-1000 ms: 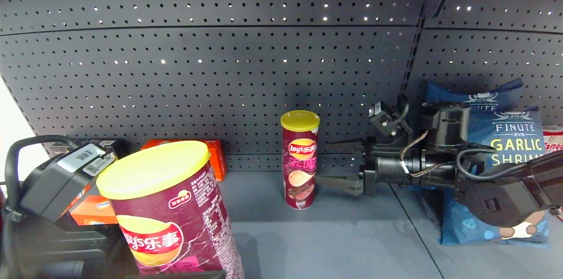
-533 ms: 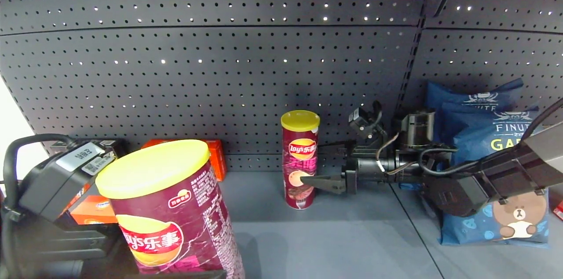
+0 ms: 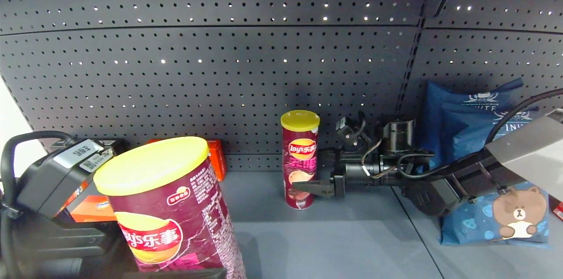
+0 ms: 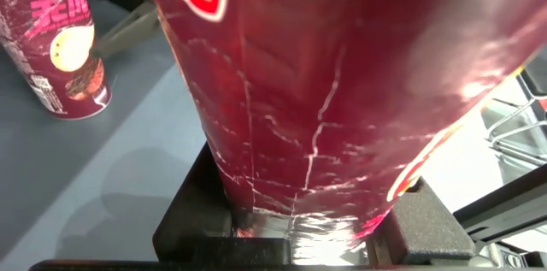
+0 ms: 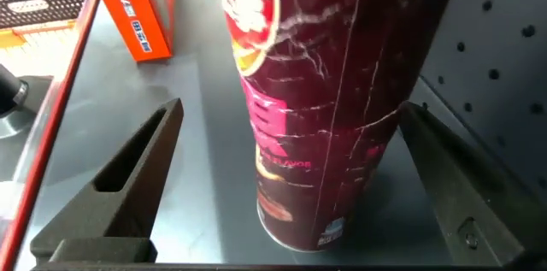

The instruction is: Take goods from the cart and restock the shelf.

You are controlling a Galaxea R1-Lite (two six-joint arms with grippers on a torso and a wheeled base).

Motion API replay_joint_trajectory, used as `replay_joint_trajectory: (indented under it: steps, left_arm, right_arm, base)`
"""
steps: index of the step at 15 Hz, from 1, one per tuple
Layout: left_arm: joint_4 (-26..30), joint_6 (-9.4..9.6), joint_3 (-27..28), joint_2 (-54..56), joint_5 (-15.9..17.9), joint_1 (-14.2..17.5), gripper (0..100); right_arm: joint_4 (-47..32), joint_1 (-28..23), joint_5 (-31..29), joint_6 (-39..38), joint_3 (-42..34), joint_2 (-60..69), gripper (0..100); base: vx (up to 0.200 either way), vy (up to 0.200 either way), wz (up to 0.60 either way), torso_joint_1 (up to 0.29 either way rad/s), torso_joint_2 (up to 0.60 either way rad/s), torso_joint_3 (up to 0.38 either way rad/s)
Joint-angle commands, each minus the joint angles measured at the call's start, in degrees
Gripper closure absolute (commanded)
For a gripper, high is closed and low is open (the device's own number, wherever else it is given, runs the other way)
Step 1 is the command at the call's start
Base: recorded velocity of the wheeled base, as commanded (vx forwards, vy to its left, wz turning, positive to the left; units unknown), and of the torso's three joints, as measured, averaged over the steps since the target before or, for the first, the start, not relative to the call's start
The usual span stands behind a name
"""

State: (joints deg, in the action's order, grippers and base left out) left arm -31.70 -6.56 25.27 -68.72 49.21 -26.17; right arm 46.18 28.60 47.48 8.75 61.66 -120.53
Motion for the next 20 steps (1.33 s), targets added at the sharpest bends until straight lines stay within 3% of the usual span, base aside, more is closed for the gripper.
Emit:
replay_joint_trajectory:
  steps: [1, 9, 10, 11, 20]
  left_arm:
    - [-0.03, -0.03, 0.13, -0.10, 0.01, -0.02, 100]
    - [-0.03, -0.03, 0.13, -0.01, 0.01, -0.02, 100]
    - [-0.03, -0.03, 0.04, -0.01, 0.01, -0.02, 100]
    - [-0.03, -0.03, 0.13, -0.01, 0.01, -0.02, 100]
    - [-0.03, -0.03, -0.49, -0.01, 0.01, 0.07, 100]
  right_arm:
    - [0.23, 0.14, -0.02, 0.04, 0.30, -1.82, 0]
    - [0.84, 0.58, 0.15, 0.04, 3.73, -5.42, 0]
    - [1.37, 0.58, 2.79, 0.04, 3.82, -6.03, 0]
    - [1.90, 0.67, 3.76, -0.14, 3.91, -6.12, 100]
    - [1.81, 1.72, 3.49, -0.32, 1.53, -3.13, 100]
  base:
    - [0.000, 0.000, 0.00, 0.000, 0.00, 0.000]
    - [0.000, 0.000, 0.00, 0.000, 0.00, 0.000]
    - [0.000, 0.000, 0.00, 0.000, 0.00, 0.000]
    - [0.000, 0.000, 0.00, 0.000, 0.00, 0.000]
    - [0.000, 0.000, 0.00, 0.000, 0.00, 0.000]
